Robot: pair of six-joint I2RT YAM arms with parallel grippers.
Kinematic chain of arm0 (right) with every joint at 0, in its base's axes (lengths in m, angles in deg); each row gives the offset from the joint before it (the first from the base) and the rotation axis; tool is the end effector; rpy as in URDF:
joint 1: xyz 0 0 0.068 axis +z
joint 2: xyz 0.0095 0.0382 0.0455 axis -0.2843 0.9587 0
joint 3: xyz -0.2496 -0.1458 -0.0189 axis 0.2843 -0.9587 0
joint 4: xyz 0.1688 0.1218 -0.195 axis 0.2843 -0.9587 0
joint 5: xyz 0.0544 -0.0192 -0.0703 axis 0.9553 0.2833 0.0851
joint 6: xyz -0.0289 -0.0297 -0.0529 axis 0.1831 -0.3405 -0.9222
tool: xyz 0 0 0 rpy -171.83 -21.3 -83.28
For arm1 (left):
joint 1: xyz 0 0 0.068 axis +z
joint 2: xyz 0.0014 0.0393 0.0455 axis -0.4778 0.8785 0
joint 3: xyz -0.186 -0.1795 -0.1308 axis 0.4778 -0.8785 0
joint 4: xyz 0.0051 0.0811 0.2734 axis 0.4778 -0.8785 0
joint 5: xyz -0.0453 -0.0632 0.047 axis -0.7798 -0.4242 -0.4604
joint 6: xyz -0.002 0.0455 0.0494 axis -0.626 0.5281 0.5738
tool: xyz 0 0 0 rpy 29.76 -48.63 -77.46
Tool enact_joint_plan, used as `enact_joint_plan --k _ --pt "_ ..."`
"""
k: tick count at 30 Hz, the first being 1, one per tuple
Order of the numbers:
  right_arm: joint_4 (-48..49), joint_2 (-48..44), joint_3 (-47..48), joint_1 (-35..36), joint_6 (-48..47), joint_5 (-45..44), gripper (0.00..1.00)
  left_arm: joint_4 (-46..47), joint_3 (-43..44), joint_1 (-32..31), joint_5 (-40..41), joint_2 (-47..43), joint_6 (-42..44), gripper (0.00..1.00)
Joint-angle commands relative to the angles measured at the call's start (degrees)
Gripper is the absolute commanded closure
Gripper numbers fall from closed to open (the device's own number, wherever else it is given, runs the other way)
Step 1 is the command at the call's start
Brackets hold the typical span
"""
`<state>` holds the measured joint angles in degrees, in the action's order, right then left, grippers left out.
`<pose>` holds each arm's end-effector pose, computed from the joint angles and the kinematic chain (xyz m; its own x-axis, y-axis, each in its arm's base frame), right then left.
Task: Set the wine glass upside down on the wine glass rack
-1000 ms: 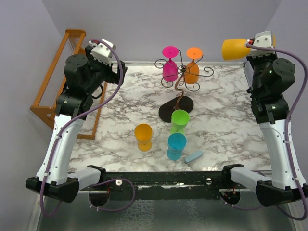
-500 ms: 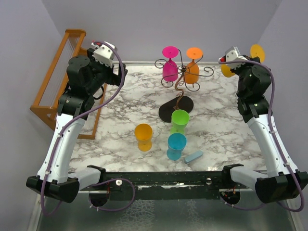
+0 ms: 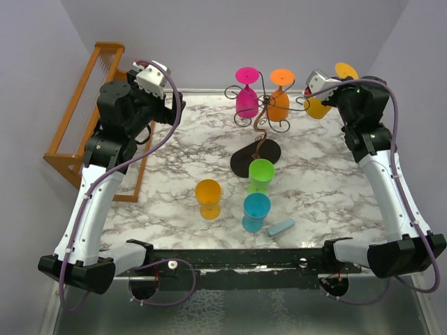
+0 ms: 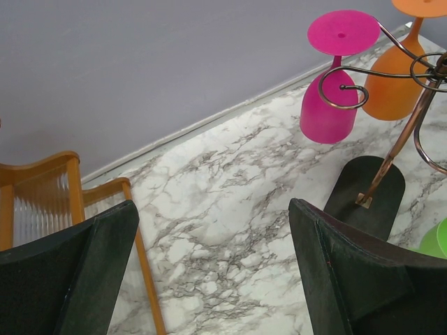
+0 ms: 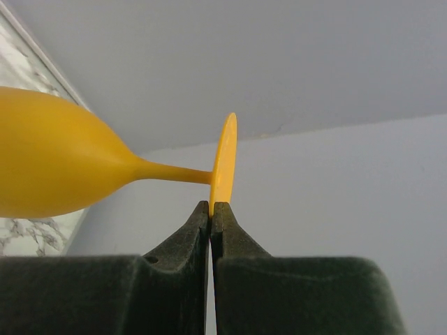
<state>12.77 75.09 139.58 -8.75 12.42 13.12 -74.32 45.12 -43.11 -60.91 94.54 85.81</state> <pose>0.3141 0.0343 0.4559 -0.0665 -0.9471 -0.3138 -0.1200 0.3199 -0.9398 0.2596 -0.0782 0.5033 -0.0577 0.1280 -0.9901 0.4424 0.8923 0.0896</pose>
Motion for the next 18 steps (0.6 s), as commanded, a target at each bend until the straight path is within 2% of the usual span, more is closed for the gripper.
enact_joint_plan --k 1,8,18 --pt "-10.7 1.9 4.5 -0.2 -5.6 9.7 0.99 1.1 0.0 0.4 -1.7 -0.5 0.1 0.08" --pt "-15.5 4.1 7.3 -0.1 -10.9 14.3 0.99 1.3 0.0 0.4 -1.6 -0.3 0.1 0.08" --pt "-21.5 6.1 11.6 -0.1 -13.7 22.5 0.99 1.5 -0.2 0.5 -1.7 -0.5 0.0 0.08"
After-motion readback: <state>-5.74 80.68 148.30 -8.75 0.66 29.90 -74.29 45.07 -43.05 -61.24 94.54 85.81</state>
